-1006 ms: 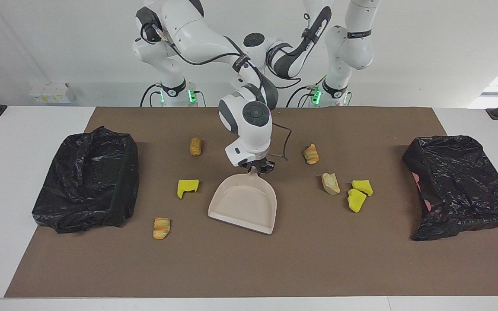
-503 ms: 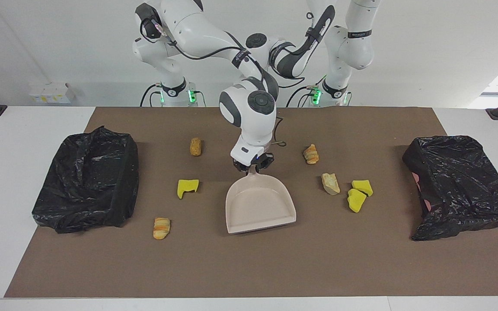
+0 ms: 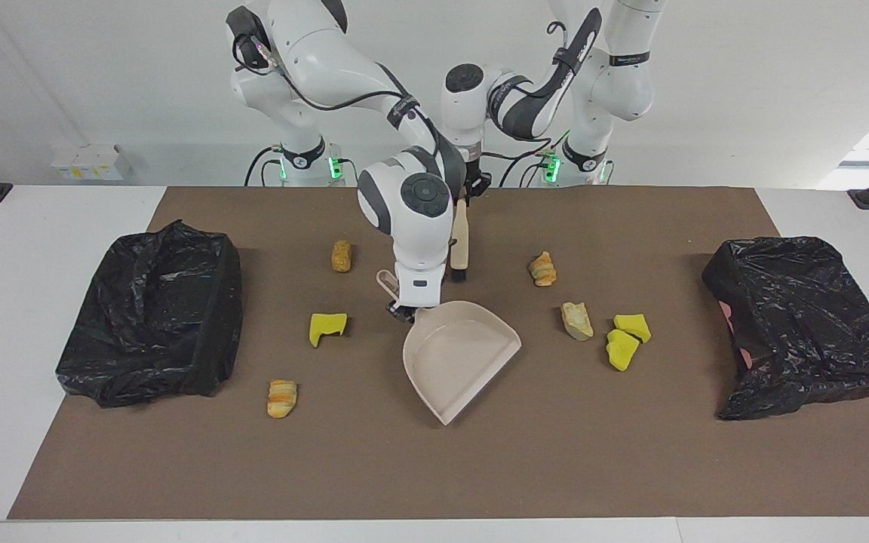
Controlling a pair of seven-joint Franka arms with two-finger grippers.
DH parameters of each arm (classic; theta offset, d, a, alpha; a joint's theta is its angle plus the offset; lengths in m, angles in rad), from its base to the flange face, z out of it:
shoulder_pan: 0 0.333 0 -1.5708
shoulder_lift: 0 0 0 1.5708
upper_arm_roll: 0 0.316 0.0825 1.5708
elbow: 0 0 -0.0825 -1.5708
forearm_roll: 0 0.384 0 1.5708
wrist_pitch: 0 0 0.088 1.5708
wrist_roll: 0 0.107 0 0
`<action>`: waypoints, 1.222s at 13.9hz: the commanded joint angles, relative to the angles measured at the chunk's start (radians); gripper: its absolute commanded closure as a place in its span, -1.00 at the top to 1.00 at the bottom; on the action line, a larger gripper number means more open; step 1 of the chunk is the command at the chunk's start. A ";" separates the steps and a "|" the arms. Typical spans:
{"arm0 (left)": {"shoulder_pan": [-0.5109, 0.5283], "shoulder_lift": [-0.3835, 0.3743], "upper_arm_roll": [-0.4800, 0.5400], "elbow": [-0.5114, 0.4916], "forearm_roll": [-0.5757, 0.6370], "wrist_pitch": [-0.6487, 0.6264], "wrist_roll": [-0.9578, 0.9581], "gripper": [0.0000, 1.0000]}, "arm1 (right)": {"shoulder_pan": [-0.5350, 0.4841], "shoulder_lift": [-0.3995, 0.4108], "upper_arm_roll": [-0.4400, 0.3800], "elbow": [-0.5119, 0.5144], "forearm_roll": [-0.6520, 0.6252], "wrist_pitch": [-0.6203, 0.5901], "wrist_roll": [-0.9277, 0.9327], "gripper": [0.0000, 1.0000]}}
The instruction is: Sweep and dump trash in bin
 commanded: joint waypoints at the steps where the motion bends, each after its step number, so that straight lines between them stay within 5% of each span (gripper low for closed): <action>1: 0.103 -0.034 -0.005 -0.014 0.048 -0.036 0.080 -1.00 | -0.017 -0.016 0.011 -0.014 -0.021 -0.010 -0.195 -1.00; 5: 0.225 -0.039 -0.005 0.054 0.102 -0.153 0.125 -1.00 | -0.016 -0.030 0.009 -0.020 -0.048 -0.066 -0.456 -1.00; 11: 0.434 -0.026 -0.005 0.156 0.108 -0.206 0.163 -1.00 | 0.040 -0.125 0.015 -0.184 -0.257 -0.031 -0.464 -1.00; 17: 0.682 0.012 -0.005 0.167 0.144 -0.158 0.346 -1.00 | 0.060 -0.156 0.018 -0.241 -0.266 -0.015 -0.528 -1.00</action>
